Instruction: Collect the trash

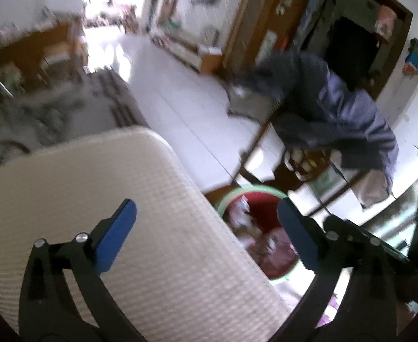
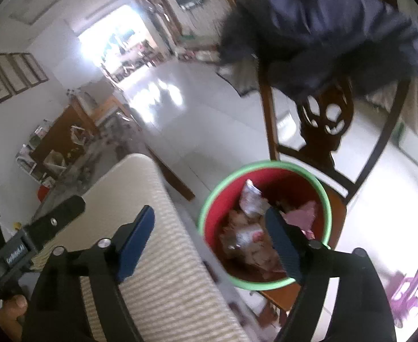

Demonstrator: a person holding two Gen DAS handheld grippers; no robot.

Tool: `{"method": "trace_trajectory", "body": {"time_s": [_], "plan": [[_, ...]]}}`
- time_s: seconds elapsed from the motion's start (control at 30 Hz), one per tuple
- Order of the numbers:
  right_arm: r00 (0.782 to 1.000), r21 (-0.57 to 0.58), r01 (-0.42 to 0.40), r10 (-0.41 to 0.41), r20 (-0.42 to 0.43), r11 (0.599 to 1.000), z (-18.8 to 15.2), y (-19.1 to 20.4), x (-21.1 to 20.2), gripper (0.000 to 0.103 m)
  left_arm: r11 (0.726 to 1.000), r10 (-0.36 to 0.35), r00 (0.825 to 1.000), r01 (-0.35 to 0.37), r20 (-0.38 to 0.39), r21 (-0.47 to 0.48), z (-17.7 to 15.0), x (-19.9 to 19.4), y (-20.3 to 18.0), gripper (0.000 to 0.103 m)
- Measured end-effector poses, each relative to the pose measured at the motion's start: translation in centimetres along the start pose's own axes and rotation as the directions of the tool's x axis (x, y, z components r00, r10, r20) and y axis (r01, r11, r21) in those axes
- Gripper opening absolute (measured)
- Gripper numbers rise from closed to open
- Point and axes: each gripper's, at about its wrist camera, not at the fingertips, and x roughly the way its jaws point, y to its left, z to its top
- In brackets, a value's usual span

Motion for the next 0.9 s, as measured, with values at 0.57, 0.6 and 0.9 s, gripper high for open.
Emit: {"method": "trace_trajectory", "body": {"time_s": [0.57, 0.6, 0.9], "plan": [[0.884, -0.232, 0.076, 0.042, 0.465, 0.97, -4.5, 16.8, -8.8, 0.096, 0.959, 0.262, 0.87, -0.282, 0.418, -0.013, -0.2, -18.5, 10.3, 0.098], [0.891, -0.223, 0.054, 0.053, 0.451, 0.973, -4.7, 17.1, -8.6, 0.096, 0.957, 0.27, 0.868, -0.289, 0.417, -0.018, -0.4, -18.8, 10.5, 0.098], [0.867, -0.142, 0.06, 0.019, 0.497, 0.988, -7.1, 18.2, -9.5, 0.096, 0.957, 0.288, 0.877, -0.282, 0.385, -0.075, -1.8, -20.9, 13.6, 0.098]]}}
